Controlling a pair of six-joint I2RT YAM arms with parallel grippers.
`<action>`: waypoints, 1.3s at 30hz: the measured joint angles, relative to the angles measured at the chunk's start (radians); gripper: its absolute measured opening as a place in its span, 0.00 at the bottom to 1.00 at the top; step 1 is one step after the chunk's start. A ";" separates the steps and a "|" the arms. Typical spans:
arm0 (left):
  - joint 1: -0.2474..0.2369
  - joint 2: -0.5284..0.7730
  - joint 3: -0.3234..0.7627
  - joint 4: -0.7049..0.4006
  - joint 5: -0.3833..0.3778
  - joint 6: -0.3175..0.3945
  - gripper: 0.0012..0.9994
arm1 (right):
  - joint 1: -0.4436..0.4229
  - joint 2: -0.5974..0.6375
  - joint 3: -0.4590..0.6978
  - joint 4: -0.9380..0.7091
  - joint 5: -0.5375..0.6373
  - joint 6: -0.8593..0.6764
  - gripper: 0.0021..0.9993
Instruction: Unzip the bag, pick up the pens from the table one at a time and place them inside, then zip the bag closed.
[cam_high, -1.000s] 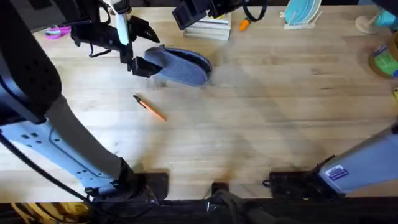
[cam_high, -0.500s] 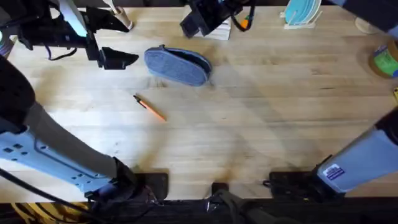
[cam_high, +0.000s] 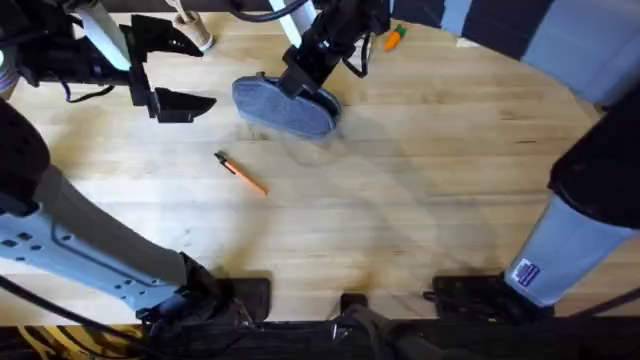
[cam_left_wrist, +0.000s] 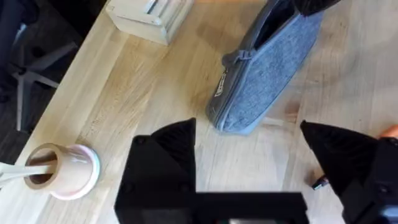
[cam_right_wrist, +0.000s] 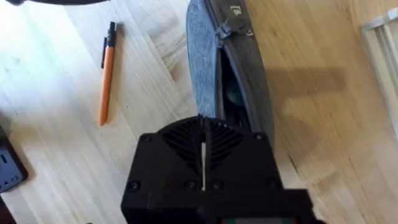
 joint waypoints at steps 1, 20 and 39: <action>0.000 0.000 0.000 0.000 0.000 0.007 0.99 | 0.000 0.003 0.000 0.002 0.000 0.000 0.03; 0.000 0.000 0.000 -0.008 0.000 0.035 0.99 | 0.000 0.008 0.000 0.086 0.065 0.000 0.03; 0.000 0.000 0.000 -0.008 0.000 0.036 0.99 | 0.001 0.119 0.001 0.106 0.073 0.001 0.03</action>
